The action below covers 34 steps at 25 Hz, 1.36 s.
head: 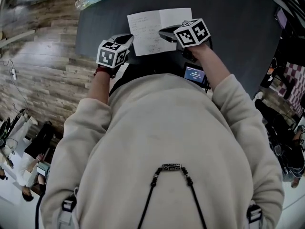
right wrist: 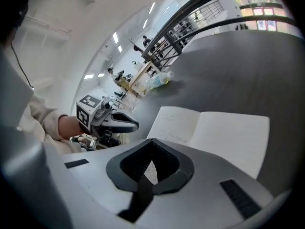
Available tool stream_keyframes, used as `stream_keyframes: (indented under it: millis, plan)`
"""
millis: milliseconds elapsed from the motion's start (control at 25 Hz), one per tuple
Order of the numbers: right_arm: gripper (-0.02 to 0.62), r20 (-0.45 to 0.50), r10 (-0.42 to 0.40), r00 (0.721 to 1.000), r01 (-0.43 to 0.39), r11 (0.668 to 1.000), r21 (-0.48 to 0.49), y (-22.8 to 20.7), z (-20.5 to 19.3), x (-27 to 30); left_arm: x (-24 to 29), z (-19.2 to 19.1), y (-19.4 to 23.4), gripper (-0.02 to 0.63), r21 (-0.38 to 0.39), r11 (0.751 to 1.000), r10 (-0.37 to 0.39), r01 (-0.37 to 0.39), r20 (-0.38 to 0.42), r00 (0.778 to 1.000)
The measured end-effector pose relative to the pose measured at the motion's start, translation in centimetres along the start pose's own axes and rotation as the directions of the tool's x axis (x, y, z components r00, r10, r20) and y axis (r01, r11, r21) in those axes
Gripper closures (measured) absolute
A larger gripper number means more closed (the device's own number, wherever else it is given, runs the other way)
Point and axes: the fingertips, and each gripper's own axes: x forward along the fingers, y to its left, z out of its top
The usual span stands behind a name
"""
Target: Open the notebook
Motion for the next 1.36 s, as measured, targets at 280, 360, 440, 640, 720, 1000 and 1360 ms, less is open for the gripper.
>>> stream_keyframes:
  millis: [280,360,440,640,720,1000,1360]
  plan:
    - [0.578,0.435,-0.157,0.886,0.126,0.987,0.100,-1.1,4.8,-15.7,-2.7,12.0,-6.6,0.604,0.149,0.968,-0.224,0.202,0.151,0.963]
    - [0.578,0.522,-0.218,0.824,0.191,0.976,0.106,-0.7,5.2,-19.9,-3.8,15.8,-8.2,0.604,0.215,0.955,-0.247,0.202,0.212,0.945]
    - [0.578,0.592,-0.263,0.762,0.260,0.961,0.092,0.1,5.8,-23.6,-5.4,20.0,-10.0,0.604,0.260,0.945,-0.278,0.201,0.307,0.910]
    - [0.580,0.717,-0.291,0.633,0.344,0.936,0.076,3.8,6.6,-29.9,-9.2,26.6,-15.8,0.604,0.375,0.895,-0.392,0.242,0.403,0.827]
    - [0.580,0.744,-0.290,0.602,0.363,0.929,0.068,5.2,6.8,-31.3,-10.0,27.6,-17.6,0.604,0.420,0.871,-0.426,0.255,0.388,0.817]
    - [0.580,0.750,-0.298,0.590,0.407,0.912,0.042,6.4,7.1,-31.4,-9.9,27.2,-18.4,0.604,0.440,0.857,-0.440,0.267,0.358,0.823]
    - [0.580,0.768,-0.291,0.570,0.415,0.909,0.037,6.7,7.9,-31.5,-9.9,26.6,-18.6,0.604,0.435,0.860,-0.435,0.266,0.353,0.828]
